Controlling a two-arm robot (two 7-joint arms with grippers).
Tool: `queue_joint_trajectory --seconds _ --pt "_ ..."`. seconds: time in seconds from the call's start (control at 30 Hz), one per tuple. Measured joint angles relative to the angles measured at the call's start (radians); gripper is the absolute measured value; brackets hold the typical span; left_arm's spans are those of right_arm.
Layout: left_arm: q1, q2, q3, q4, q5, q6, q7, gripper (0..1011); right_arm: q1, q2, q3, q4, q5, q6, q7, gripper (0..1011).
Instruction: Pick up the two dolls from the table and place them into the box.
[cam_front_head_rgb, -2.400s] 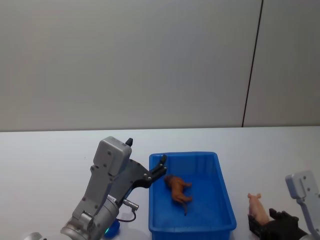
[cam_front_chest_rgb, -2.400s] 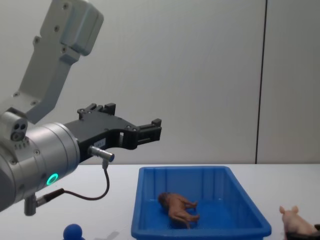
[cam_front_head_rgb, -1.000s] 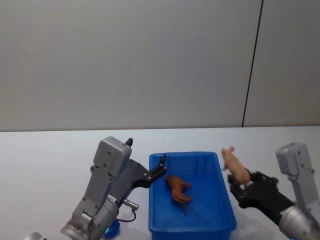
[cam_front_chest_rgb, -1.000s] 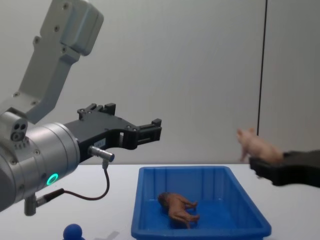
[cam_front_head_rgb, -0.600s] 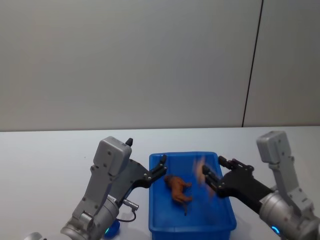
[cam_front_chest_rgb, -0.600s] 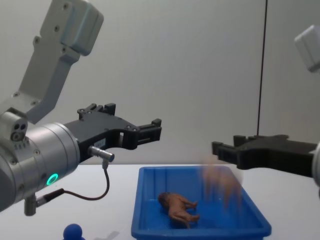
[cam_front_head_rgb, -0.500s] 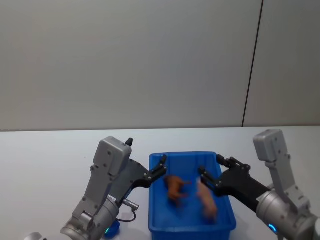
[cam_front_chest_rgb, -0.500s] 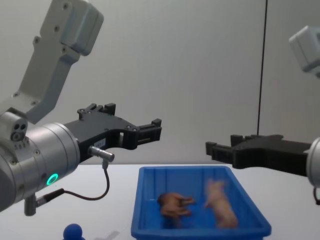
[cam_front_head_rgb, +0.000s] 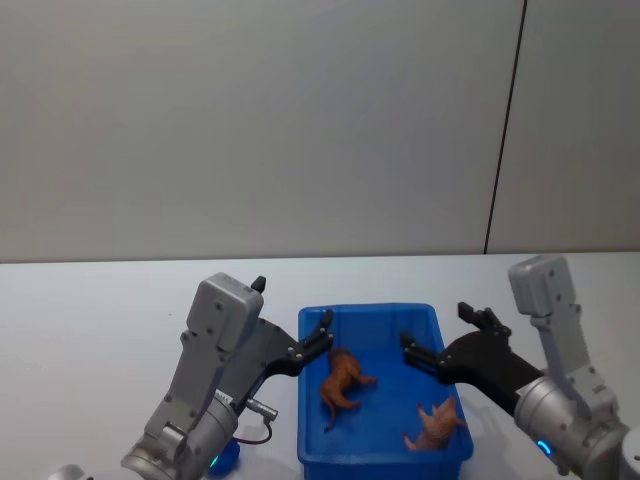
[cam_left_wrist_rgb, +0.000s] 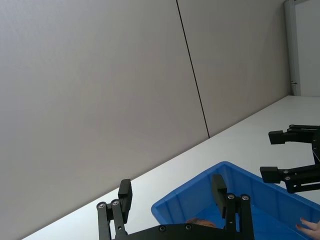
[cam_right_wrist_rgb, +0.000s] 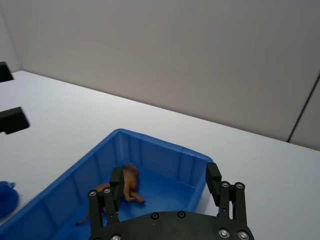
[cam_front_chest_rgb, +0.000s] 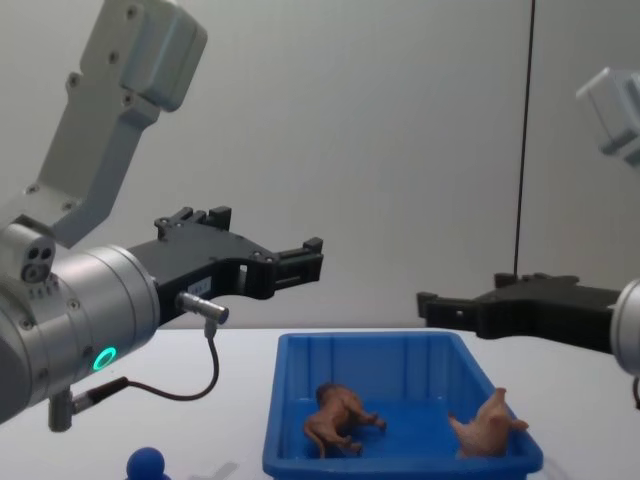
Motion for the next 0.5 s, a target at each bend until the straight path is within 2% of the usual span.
queue_joint_trajectory --seconds 0.5 --pt "0.0 0.0 0.0 0.0 0.0 0.0 0.0 1001 -0.056 0.026 0.026 -0.059 -0.016 0.01 -0.185 1001"
